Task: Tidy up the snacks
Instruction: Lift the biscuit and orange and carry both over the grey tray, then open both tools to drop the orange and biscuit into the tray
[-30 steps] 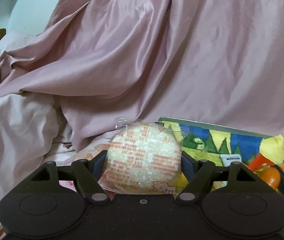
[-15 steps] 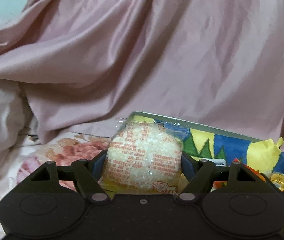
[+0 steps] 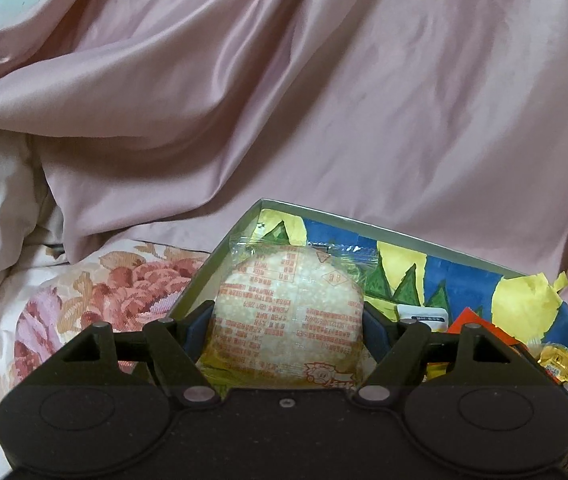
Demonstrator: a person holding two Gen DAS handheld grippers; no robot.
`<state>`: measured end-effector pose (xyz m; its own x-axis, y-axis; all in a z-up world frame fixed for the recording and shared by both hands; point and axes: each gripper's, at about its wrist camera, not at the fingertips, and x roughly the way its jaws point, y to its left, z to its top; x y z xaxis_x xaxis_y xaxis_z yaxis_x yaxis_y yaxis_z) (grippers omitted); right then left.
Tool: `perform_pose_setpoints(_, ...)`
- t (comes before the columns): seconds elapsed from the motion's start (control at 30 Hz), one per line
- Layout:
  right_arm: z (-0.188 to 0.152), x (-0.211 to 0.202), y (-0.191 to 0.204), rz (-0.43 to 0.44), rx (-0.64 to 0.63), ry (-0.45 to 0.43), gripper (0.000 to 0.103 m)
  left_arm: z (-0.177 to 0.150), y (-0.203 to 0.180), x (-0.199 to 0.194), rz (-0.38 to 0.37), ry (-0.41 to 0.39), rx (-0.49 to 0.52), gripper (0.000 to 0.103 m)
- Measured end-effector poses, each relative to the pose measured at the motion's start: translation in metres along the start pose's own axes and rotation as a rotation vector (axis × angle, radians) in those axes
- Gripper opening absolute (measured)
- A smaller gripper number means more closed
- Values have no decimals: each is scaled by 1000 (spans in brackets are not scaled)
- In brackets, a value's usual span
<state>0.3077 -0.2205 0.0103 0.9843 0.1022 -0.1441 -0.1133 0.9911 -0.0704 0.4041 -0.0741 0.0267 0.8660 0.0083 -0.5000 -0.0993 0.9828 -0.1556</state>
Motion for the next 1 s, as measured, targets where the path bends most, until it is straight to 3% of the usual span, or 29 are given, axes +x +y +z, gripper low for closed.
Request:
perform_pose_setpoints(0.5, -1, 2, 2, 6, -10, 5, 44, 1, -1, 2, 6, 11, -2, 77)
perform_pose_setpoints(0.8, -1, 2, 3, 23, -24, 13, 58, 2, 0, -5, 6, -3, -12, 93)
perform_pose_setpoints(1.0, 2, -4, 5, 36, -27, 14, 75, 5, 1, -19, 26, -27, -17, 101)
